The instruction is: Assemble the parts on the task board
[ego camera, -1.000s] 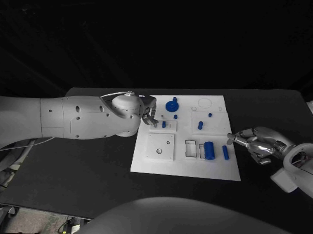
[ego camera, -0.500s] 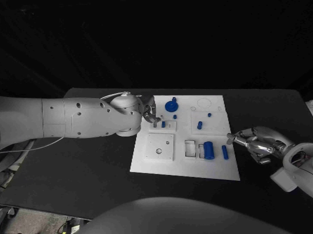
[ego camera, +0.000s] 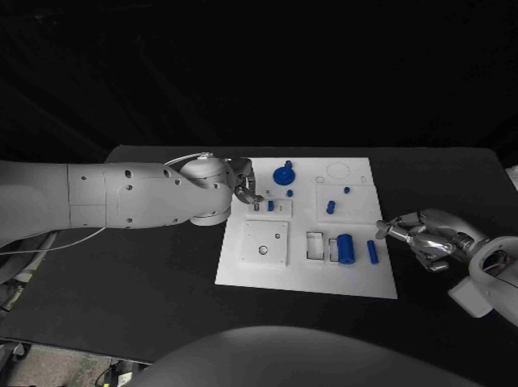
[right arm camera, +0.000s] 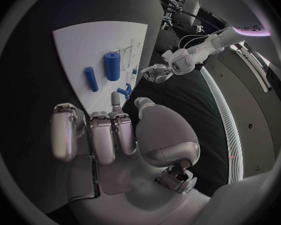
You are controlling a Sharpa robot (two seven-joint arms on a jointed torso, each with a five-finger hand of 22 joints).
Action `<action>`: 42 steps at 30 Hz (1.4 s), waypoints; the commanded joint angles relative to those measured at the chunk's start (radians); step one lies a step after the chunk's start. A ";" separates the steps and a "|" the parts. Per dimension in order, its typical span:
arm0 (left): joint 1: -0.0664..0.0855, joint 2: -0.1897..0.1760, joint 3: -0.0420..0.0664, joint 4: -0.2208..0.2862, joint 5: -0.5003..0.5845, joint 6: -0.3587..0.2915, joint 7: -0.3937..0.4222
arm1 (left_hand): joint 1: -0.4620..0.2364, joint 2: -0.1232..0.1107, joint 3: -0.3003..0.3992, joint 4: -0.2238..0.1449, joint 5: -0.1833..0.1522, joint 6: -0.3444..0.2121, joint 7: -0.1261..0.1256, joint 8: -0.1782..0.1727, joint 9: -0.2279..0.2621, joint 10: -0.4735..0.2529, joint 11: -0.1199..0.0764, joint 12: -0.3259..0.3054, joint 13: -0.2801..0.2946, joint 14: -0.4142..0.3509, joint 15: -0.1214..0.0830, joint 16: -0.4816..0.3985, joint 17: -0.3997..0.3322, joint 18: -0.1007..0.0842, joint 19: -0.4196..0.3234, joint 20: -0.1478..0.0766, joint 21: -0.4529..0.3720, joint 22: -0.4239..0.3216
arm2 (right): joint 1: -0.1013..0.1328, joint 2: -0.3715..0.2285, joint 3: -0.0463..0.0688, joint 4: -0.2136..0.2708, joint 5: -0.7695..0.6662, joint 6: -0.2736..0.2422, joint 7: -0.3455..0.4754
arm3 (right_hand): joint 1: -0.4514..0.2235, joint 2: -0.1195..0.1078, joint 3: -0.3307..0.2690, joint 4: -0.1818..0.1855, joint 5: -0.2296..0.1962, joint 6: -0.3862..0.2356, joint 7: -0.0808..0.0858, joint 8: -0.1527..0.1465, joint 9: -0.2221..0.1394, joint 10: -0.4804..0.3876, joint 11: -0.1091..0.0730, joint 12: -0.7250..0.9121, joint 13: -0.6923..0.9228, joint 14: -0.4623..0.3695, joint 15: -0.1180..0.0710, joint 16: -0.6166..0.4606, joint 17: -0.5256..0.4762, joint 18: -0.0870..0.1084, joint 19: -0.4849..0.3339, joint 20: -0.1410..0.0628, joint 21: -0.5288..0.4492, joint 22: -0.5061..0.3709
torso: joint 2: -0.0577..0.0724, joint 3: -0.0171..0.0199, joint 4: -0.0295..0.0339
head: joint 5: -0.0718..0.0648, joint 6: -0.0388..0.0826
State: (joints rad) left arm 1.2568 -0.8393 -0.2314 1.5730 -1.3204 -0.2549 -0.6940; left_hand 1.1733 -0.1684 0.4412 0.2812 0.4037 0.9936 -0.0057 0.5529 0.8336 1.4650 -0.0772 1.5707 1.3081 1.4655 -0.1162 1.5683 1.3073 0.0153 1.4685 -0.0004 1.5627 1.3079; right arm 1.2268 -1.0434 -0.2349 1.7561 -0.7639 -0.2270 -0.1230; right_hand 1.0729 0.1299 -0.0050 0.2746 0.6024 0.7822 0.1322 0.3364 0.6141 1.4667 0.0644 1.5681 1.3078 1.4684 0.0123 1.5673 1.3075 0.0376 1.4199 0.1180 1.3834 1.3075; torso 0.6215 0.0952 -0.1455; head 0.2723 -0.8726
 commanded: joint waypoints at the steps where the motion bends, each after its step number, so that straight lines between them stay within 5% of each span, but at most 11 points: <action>1: -0.002 0.001 0.000 -0.002 0.001 0.035 -0.058 | 0.013 -0.001 -0.007 0.000 0.006 0.008 -0.001 -0.001 -0.001 0.106 -0.002 0.000 0.263 0.105 -0.002 0.002 0.263 -0.012 0.097 -0.005 -0.004 0.259 | -0.001 -0.001 0.000 0.001 -0.008 0.010 0.000 | 0.013 0.000 0.007 0.001 0.005 -0.004 -0.004 0.005 -0.001 0.104 -0.005 0.003 0.263 0.102 -0.006 0.003 0.263 0.019 -0.010 -0.001 -0.003 0.189 | 0.000 0.0003 -0.0002 | 0.000 0.000; 42: -0.027 0.020 0.000 -0.028 -0.044 0.045 -0.016 | 0.019 0.002 -0.027 0.007 -0.014 0.000 0.005 -0.017 -0.013 0.106 0.002 0.000 0.263 0.105 0.001 0.002 0.263 -0.007 0.086 -0.001 -0.027 0.252 | -0.005 -0.003 0.000 0.003 -0.010 0.016 -0.008 | 0.019 0.000 0.011 0.000 0.006 -0.005 -0.004 0.005 -0.002 0.104 -0.005 0.003 0.263 0.102 -0.006 0.003 0.263 0.020 -0.013 -0.001 -0.007 0.187 | 0.000 0.0000 -0.0009 | 0.000 0.000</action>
State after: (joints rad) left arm 1.2302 -0.8206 -0.2316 1.5440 -1.3470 -0.2215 -0.6960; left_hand 1.1852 -0.1672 0.4193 0.2867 0.3928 0.9934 -0.0058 0.5411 0.8213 1.4650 -0.0771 1.5707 1.3081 1.4655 -0.1161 1.5683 1.3078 0.0154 1.4685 -0.0003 1.5396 1.3075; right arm 1.2232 -1.0463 -0.2350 1.7574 -0.7643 -0.2271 -0.1286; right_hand 1.0807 0.1299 0.0005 0.2746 0.6023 0.7822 0.1322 0.3364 0.6132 1.4667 0.0644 1.5681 1.3079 1.4684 0.0123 1.5673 1.3081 0.0375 1.4127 0.1180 1.3793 1.3076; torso 0.6215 0.0952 -0.1459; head 0.2724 -0.8726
